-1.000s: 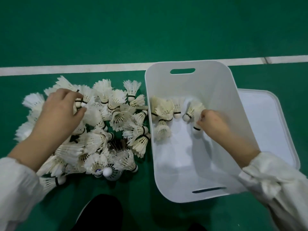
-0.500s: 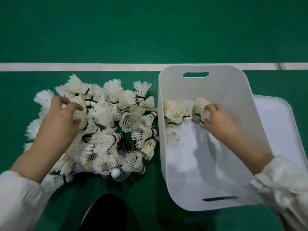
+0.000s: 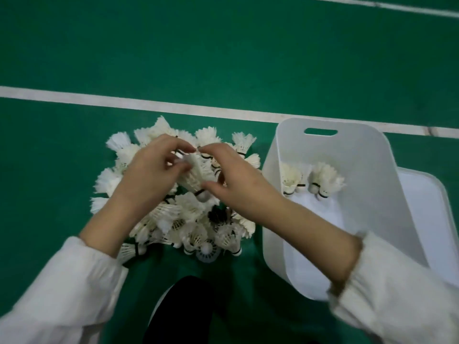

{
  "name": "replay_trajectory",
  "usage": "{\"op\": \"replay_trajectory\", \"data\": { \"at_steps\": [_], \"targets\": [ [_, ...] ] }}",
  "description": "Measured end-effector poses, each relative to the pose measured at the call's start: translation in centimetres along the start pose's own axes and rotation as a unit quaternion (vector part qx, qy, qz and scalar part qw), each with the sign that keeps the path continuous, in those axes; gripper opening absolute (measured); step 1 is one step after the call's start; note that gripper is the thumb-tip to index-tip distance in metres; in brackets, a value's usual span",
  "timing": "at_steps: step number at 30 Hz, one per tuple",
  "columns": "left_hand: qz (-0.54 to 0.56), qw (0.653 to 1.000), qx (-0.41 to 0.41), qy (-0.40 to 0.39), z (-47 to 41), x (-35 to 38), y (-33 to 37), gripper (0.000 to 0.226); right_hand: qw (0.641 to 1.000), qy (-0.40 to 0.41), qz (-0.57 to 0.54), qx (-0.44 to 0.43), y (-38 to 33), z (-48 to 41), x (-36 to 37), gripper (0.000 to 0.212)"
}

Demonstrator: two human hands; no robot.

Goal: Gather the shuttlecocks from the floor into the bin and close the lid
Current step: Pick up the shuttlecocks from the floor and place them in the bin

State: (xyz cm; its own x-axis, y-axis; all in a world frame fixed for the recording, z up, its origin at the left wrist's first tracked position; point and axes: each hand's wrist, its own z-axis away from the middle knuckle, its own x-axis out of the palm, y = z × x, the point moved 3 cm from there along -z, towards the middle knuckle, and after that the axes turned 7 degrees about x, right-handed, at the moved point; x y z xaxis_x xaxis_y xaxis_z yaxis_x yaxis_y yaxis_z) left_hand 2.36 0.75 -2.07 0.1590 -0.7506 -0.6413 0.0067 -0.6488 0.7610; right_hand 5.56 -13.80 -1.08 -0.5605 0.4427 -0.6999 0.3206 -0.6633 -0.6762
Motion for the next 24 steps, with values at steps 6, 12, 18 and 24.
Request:
{"op": "replay_trajectory", "data": {
  "at_steps": [6, 12, 18, 24],
  "targets": [
    [0.063, 0.998, 0.019, -0.005, 1.6, 0.6, -2.0, 0.026, 0.984, -0.029, -0.163, 0.067, 1.7, -2.8, 4.1, 0.074],
    [0.057, 0.996, 0.064, -0.003, 1.8, 1.6, -2.5, 0.026, 0.992, -0.06, -0.102, 0.043, 2.8, -3.9, 4.6, 0.051],
    [-0.008, 0.993, 0.101, 0.068, 3.6, 2.1, -4.1, 0.013, 0.962, 0.048, -0.204, 0.177, 6.2, -5.1, 2.7, 0.039],
    [-0.096, 0.972, 0.161, -0.139, 5.3, 8.7, -4.8, 0.038, 0.955, 0.068, -0.196, 0.212, 7.4, -5.3, 3.0, 0.04]
  ]
}}
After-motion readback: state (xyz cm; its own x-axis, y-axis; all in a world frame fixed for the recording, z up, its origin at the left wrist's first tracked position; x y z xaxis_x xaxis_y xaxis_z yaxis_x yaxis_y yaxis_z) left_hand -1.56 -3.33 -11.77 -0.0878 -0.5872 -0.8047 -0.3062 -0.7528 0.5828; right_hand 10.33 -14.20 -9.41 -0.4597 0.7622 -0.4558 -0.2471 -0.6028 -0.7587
